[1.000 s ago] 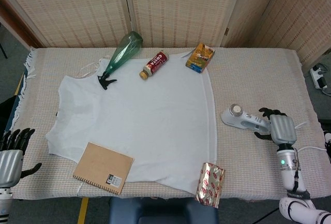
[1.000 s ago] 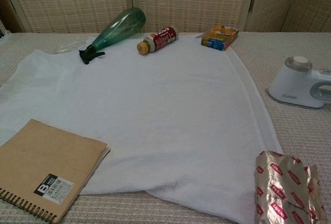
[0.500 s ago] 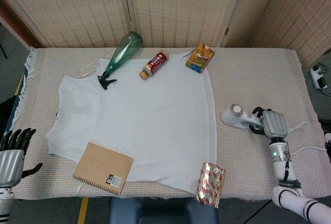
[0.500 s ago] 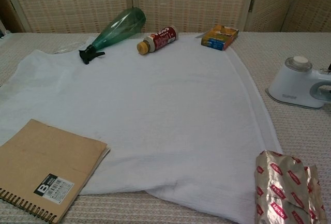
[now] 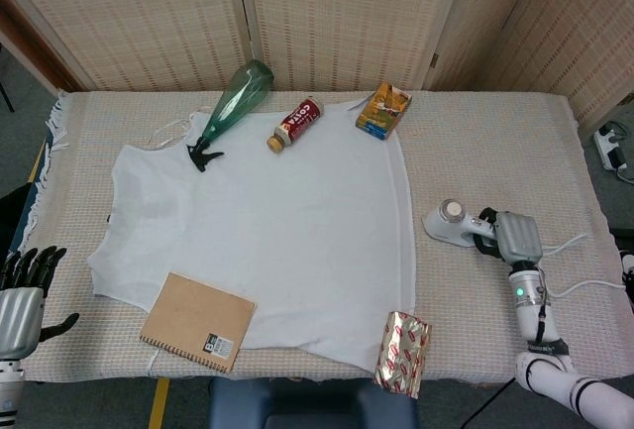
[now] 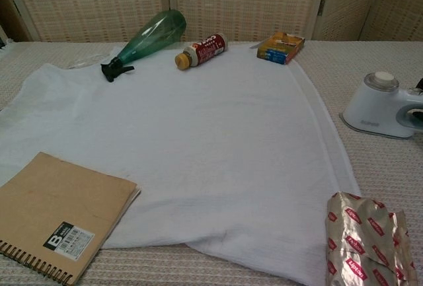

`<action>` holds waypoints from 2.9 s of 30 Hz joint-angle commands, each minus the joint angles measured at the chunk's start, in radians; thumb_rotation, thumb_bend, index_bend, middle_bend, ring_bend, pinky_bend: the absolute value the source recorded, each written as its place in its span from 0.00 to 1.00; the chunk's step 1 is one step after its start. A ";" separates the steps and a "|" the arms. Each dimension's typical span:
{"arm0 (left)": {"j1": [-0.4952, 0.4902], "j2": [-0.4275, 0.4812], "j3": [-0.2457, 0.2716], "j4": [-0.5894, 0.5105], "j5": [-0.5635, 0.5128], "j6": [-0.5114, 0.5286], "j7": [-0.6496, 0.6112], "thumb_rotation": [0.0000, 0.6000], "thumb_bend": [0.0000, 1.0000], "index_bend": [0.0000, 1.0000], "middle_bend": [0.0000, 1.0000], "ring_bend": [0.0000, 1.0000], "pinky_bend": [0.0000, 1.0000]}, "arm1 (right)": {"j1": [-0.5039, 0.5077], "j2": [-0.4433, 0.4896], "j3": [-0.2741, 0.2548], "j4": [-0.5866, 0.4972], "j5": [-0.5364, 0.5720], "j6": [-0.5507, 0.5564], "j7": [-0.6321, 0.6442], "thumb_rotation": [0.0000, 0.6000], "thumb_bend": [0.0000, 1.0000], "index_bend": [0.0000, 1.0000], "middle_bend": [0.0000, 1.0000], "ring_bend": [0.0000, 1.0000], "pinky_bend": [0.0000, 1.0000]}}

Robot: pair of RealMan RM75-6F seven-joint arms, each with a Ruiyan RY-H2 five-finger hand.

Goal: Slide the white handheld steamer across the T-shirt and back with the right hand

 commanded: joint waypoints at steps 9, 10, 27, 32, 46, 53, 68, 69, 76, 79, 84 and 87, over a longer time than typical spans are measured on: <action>-0.003 -0.008 0.001 0.014 0.006 -0.003 -0.020 1.00 0.14 0.15 0.14 0.09 0.05 | 0.000 -0.033 -0.020 0.051 -0.043 -0.011 0.104 0.95 0.69 0.69 0.71 0.66 0.79; -0.004 -0.010 -0.001 0.017 0.011 -0.001 -0.026 1.00 0.14 0.15 0.14 0.09 0.05 | -0.002 -0.033 -0.021 0.052 -0.050 -0.008 0.122 0.97 0.71 0.71 0.72 0.67 0.80; -0.212 -0.049 -0.039 0.087 0.193 -0.133 -0.215 1.00 0.40 0.28 0.24 0.18 0.09 | -0.005 0.067 -0.025 -0.084 -0.235 0.116 0.436 1.00 0.91 0.85 0.86 0.81 0.95; -0.338 -0.073 -0.059 0.081 0.227 -0.256 -0.286 0.99 0.48 0.29 0.25 0.18 0.09 | 0.061 0.173 -0.001 -0.261 -0.213 0.006 0.373 1.00 0.92 0.85 0.86 0.81 0.95; -0.616 -0.235 -0.100 0.122 -0.006 -0.698 -0.193 0.71 0.50 0.28 0.21 0.11 0.00 | 0.248 0.136 0.058 -0.361 -0.033 -0.174 0.125 1.00 0.92 0.85 0.86 0.82 0.95; -0.656 -0.301 -0.090 0.171 -0.169 -0.772 -0.021 0.70 0.48 0.21 0.15 0.03 0.00 | 0.308 0.027 0.053 -0.277 0.019 -0.193 0.063 1.00 0.93 0.85 0.86 0.81 0.95; -0.705 -0.350 -0.047 0.185 -0.377 -0.807 0.132 0.70 0.47 0.12 0.12 0.02 0.00 | 0.380 -0.191 0.035 -0.038 0.012 -0.198 0.060 1.00 0.94 0.85 0.86 0.82 0.95; -0.709 -0.351 -0.045 0.182 -0.385 -0.805 0.140 0.70 0.47 0.12 0.11 0.02 0.00 | 0.383 -0.202 0.033 -0.022 0.007 -0.197 0.059 1.00 0.94 0.85 0.86 0.82 0.95; -0.722 -0.356 -0.028 0.171 -0.415 -0.791 0.168 0.69 0.47 0.14 0.11 0.01 0.00 | 0.393 -0.234 0.015 0.061 -0.011 -0.196 0.034 1.00 0.94 0.84 0.86 0.82 0.95; -0.726 -0.356 -0.020 0.168 -0.421 -0.786 0.172 0.69 0.47 0.14 0.11 0.01 0.00 | 0.389 -0.234 0.013 0.088 -0.005 -0.198 0.024 1.00 0.94 0.84 0.86 0.82 0.95; -0.728 -0.356 -0.012 0.166 -0.425 -0.777 0.174 0.70 0.47 0.15 0.11 0.01 0.00 | 0.377 -0.227 0.015 0.135 0.008 -0.193 0.007 1.00 0.94 0.84 0.86 0.82 0.95; -0.729 -0.355 -0.006 0.165 -0.426 -0.772 0.172 0.69 0.46 0.15 0.11 0.01 0.00 | 0.366 -0.220 0.019 0.172 0.021 -0.192 0.000 1.00 0.94 0.84 0.86 0.82 0.95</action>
